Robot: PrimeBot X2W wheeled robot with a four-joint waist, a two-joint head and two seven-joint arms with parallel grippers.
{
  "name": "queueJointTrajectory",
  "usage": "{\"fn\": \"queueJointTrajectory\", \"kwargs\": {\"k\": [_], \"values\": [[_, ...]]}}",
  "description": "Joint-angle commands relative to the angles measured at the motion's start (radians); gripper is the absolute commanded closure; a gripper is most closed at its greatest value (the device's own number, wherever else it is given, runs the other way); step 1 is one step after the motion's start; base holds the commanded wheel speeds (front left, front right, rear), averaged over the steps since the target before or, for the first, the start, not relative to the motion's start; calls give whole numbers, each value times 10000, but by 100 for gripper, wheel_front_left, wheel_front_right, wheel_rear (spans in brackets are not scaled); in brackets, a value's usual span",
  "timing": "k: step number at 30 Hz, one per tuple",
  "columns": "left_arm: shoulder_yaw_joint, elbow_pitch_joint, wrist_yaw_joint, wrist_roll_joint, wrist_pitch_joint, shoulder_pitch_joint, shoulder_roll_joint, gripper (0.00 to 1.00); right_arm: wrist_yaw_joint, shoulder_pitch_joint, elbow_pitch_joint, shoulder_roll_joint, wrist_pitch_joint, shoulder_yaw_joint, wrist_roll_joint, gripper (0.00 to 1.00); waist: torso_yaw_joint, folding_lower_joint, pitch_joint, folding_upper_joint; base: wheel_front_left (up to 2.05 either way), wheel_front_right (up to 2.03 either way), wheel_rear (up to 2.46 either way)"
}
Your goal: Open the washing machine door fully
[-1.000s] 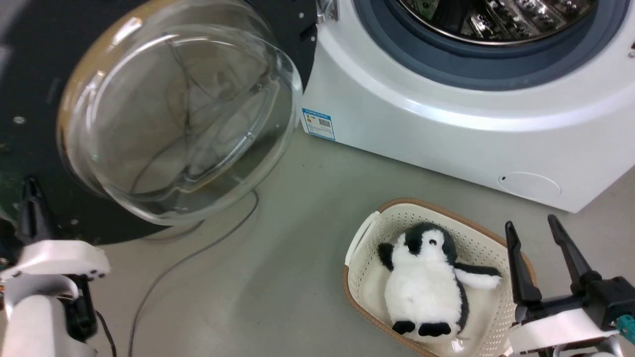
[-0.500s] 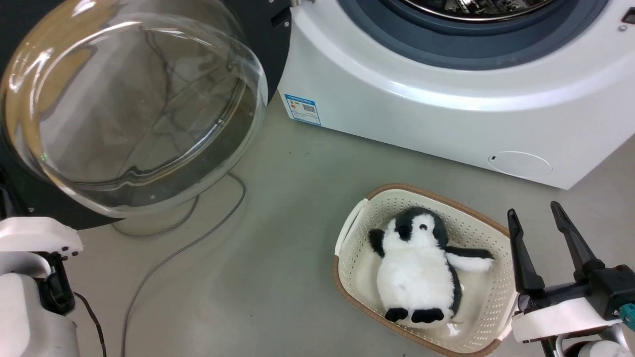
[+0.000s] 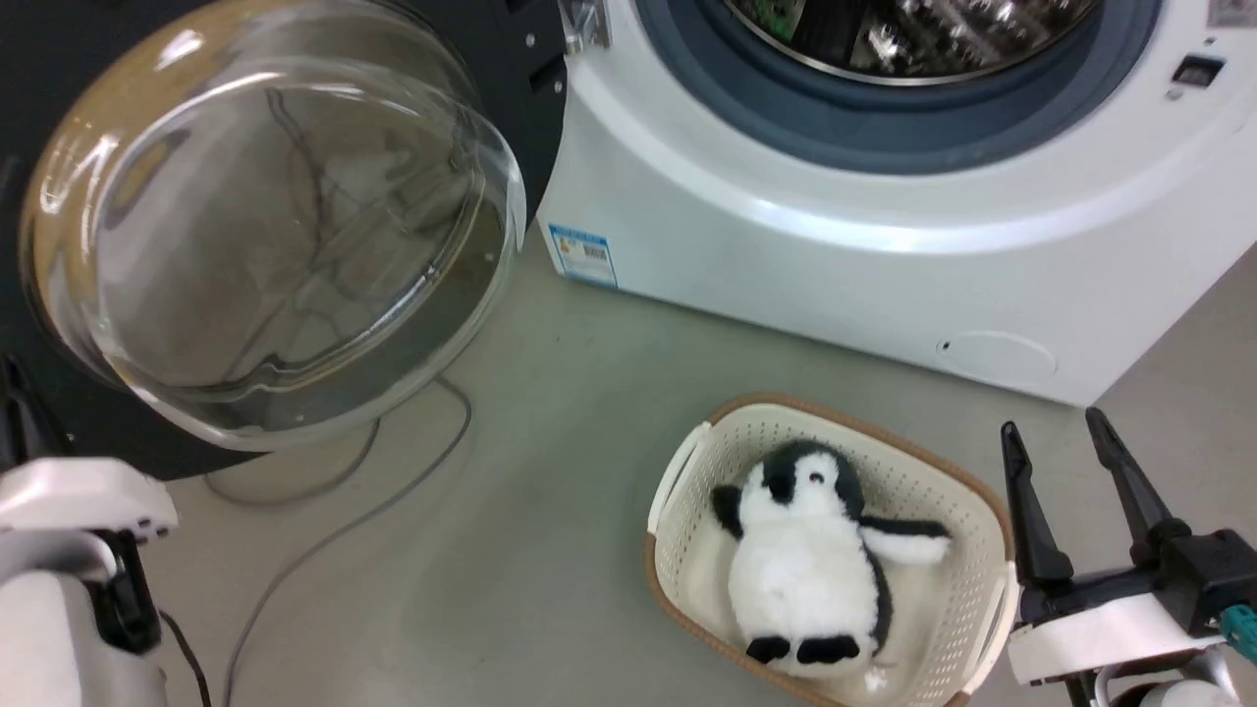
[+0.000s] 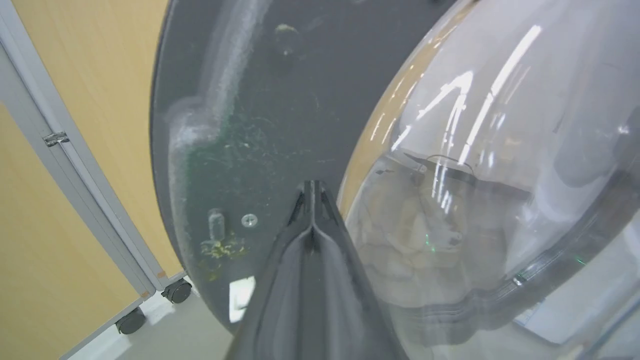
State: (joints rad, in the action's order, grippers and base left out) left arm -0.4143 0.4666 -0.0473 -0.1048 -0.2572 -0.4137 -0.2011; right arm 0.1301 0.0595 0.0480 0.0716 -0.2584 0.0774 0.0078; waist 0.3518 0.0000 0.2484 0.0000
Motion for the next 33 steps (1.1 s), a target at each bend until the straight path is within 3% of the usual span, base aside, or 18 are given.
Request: {"fn": "queueJointTrajectory", "kwargs": {"k": [1, 13, 26, 28, 30, 32, 33], "values": [[-31, -150, 72, 102, -46, 267, 46, 100, 6, -139, 23, -55, -34, 15, -56, 0, -32, 0, -301, 0, 0, 0, 0], [537, -1595, 579, 599, -46, 1336, 481, 100, 6, -755, -46, -203, -34, 147, 21, 0, -119, 0, -1615, 0, 0, 0, 0], [1677, -3126, 1099, 811, -46, 2507, 1113, 100, 6, -1278, -573, -212, -34, 245, 416, 0, -895, 0, -2417, 0, 0, 0, 0], [1869, -3288, 1120, 784, -46, 2695, 1206, 63, 6, -1327, -644, -212, -34, 250, 426, 0, -1056, 0, -2465, 0, 0, 0, 0], [2053, -3345, 1169, 734, -46, 2845, 1269, 54, 6, -1361, -700, -213, -34, 263, 429, 0, -1215, 0, -2494, 0, 0, 0, 0], [2254, -3386, 1212, 712, -46, 2981, 1318, 0, 6, -1389, -745, -213, -34, 267, 429, 0, -1374, 0, -2517, 0, 0, 0, 0], [2347, -3430, 1227, 705, -46, 3034, 1338, 0, 6, -1401, -762, -213, -34, 271, 427, 0, -1452, 0, -2526, 0, 0, 0, 0]]}}
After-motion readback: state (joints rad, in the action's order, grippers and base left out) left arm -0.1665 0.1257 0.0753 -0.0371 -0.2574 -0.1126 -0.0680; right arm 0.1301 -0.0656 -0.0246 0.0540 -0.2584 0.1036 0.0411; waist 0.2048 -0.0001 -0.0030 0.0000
